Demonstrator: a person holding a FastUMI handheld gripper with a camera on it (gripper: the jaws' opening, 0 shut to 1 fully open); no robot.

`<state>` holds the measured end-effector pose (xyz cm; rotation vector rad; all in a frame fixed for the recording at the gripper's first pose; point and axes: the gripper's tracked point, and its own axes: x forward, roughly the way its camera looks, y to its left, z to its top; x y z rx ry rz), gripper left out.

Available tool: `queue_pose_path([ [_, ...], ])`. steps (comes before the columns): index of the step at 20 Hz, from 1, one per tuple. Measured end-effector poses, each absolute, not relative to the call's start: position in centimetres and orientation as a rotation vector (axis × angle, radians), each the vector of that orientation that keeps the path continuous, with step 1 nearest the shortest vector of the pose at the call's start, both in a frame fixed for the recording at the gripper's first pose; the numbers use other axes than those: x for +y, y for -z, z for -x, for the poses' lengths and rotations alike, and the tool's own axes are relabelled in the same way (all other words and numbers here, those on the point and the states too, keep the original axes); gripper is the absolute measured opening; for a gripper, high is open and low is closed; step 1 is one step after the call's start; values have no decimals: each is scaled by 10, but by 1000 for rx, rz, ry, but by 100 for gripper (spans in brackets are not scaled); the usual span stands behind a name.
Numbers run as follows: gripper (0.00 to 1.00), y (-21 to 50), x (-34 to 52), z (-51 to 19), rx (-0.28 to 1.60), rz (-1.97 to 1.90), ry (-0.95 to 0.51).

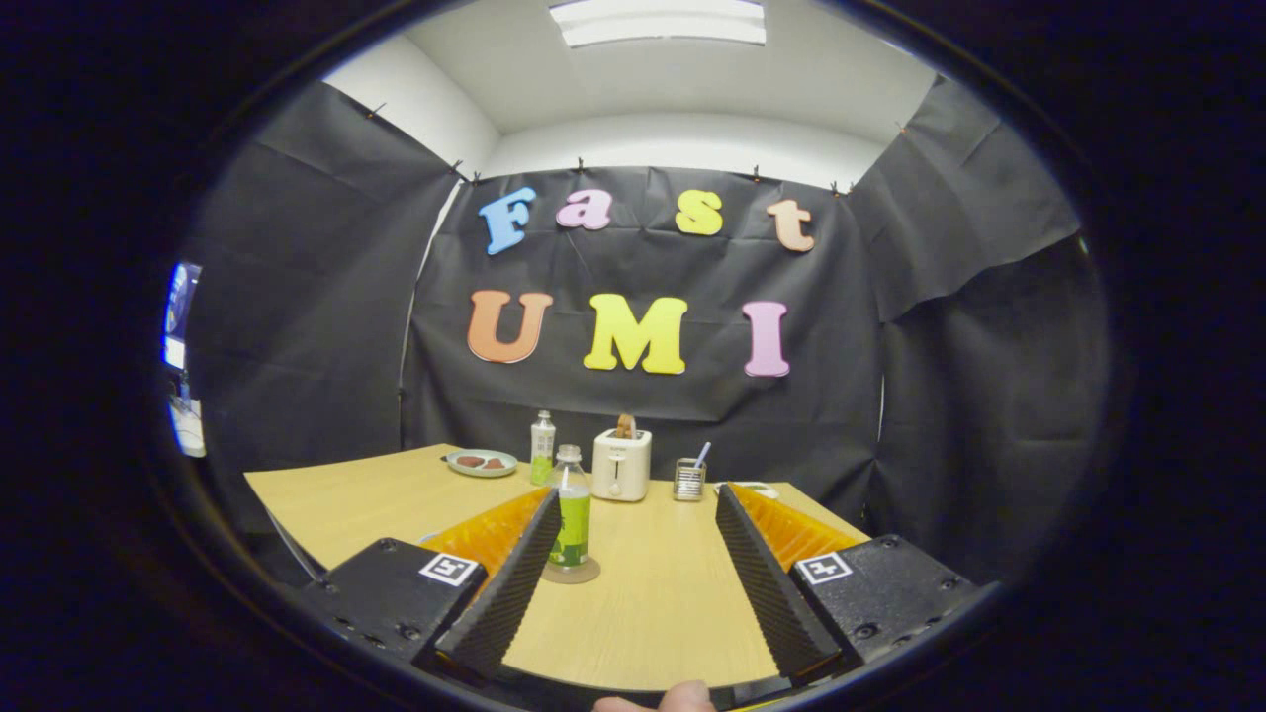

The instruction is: Take the bottle from table, then pour the juice into the cup, finally place the bottle on the coaster

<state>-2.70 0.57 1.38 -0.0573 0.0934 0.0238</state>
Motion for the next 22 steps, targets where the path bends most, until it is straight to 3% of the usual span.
queue_pose_path([
  [22, 100, -5, -6, 35, 111, 44, 15],
])
